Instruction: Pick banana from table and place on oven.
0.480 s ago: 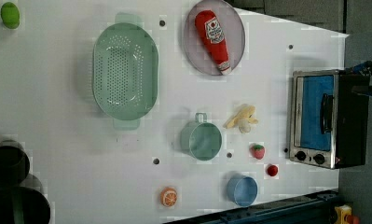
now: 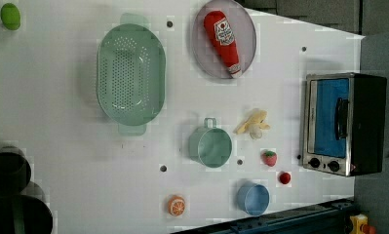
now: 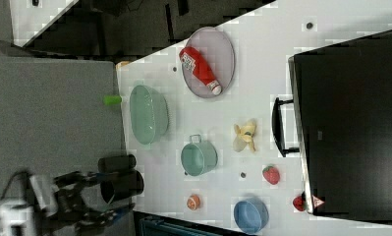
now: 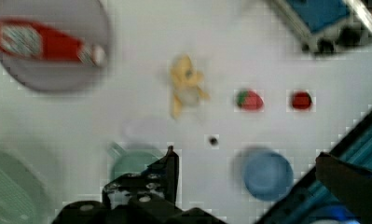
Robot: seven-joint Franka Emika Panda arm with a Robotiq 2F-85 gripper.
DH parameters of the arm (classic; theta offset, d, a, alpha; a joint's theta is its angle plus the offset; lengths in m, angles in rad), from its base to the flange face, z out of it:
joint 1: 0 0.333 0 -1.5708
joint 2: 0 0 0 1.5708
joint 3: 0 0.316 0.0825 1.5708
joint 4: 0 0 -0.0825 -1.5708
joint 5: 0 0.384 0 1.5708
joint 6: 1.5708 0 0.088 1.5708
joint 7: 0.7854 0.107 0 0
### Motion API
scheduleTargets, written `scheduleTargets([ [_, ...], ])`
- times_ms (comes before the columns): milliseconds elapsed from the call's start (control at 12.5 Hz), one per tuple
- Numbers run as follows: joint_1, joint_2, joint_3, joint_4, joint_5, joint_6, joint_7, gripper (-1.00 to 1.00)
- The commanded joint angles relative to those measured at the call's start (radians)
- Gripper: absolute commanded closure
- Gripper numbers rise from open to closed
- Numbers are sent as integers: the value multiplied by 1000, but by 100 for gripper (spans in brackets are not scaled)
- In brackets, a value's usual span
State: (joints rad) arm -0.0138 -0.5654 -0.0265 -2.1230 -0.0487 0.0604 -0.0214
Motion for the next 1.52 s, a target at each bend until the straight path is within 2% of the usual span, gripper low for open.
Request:
scheduleTargets([
  [80,1,93,1,-12,13,22,78,-100],
  [480,1,193,4,-138,13,256,78,-100],
  [960,1,407,3,-276,13,626,78,-100],
  [1520,0,694,2,-304,13,872,78,-100],
])
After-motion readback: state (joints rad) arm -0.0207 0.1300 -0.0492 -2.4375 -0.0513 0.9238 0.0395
